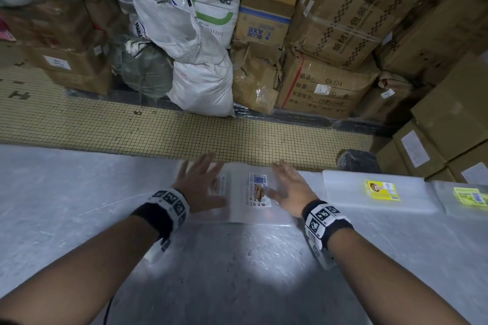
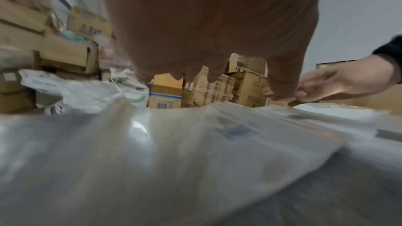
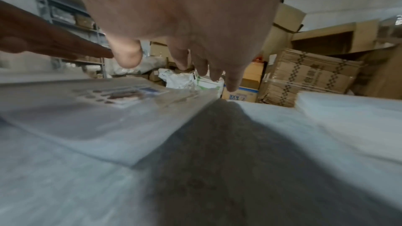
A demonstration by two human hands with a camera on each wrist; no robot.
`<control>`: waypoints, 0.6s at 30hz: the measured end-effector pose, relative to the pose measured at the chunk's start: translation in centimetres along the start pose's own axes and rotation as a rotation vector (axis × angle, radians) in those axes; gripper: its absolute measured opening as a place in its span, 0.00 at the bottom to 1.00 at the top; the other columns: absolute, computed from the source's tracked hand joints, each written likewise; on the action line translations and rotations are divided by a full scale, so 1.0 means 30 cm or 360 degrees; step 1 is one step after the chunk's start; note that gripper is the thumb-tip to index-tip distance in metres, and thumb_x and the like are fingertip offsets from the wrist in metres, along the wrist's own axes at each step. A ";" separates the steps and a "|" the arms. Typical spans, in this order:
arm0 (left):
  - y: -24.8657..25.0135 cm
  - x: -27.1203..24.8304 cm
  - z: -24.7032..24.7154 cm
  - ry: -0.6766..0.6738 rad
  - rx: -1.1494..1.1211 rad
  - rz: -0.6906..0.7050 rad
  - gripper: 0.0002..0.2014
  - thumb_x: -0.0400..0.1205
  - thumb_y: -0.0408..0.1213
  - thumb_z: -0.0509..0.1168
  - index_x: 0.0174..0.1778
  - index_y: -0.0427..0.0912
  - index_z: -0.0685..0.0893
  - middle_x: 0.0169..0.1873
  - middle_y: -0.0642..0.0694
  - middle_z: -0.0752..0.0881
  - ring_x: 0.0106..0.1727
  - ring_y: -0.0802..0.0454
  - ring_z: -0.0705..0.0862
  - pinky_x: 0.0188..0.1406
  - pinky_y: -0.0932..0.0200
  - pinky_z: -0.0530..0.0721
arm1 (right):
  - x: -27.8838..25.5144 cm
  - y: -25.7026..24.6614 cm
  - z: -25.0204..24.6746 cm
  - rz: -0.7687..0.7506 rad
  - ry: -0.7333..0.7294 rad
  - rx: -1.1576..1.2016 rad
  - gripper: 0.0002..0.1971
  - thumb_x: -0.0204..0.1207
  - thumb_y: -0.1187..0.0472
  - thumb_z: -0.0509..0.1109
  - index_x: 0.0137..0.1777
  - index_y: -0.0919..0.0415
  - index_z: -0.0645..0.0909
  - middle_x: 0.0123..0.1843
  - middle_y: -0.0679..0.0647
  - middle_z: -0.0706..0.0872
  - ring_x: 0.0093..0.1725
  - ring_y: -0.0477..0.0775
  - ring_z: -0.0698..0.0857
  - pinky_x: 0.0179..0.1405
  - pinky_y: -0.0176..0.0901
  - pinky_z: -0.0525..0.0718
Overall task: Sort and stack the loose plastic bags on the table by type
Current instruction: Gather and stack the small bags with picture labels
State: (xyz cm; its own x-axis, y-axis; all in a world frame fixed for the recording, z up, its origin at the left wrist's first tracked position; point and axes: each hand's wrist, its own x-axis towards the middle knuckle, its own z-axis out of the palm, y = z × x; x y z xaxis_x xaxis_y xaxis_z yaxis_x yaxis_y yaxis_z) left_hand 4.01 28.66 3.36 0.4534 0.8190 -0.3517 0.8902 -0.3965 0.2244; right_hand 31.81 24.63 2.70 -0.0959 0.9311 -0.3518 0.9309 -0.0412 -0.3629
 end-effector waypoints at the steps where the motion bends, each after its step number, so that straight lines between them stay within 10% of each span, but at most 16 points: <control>1: 0.011 0.013 0.024 -0.0088 0.0005 -0.0028 0.55 0.71 0.76 0.58 0.85 0.55 0.35 0.83 0.49 0.29 0.84 0.49 0.30 0.82 0.34 0.35 | 0.013 -0.001 0.015 0.0011 -0.0053 -0.0026 0.45 0.77 0.28 0.55 0.86 0.45 0.39 0.86 0.46 0.36 0.86 0.52 0.38 0.85 0.59 0.48; 9: -0.035 0.022 0.114 -0.0090 -0.0053 -0.0136 0.58 0.67 0.79 0.58 0.83 0.60 0.31 0.80 0.50 0.23 0.82 0.50 0.26 0.81 0.40 0.30 | 0.043 0.058 0.082 -0.0058 -0.0098 -0.0148 0.46 0.78 0.30 0.55 0.86 0.48 0.34 0.85 0.47 0.29 0.84 0.48 0.31 0.80 0.49 0.33; 18: -0.103 -0.052 0.019 0.0329 -0.0438 -0.0294 0.51 0.70 0.57 0.76 0.85 0.54 0.55 0.86 0.46 0.45 0.86 0.44 0.43 0.84 0.40 0.47 | -0.019 0.020 0.030 0.0109 0.0241 0.0369 0.43 0.78 0.35 0.64 0.86 0.43 0.45 0.87 0.42 0.38 0.85 0.47 0.44 0.82 0.52 0.52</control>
State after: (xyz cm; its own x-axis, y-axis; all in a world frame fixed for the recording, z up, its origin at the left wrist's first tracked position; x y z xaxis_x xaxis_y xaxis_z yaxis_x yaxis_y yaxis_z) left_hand 0.57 28.37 2.70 0.2431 0.9436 -0.2246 0.8981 -0.1315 0.4196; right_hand 32.12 23.73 1.90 0.0345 0.9661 -0.2559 0.8263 -0.1716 -0.5364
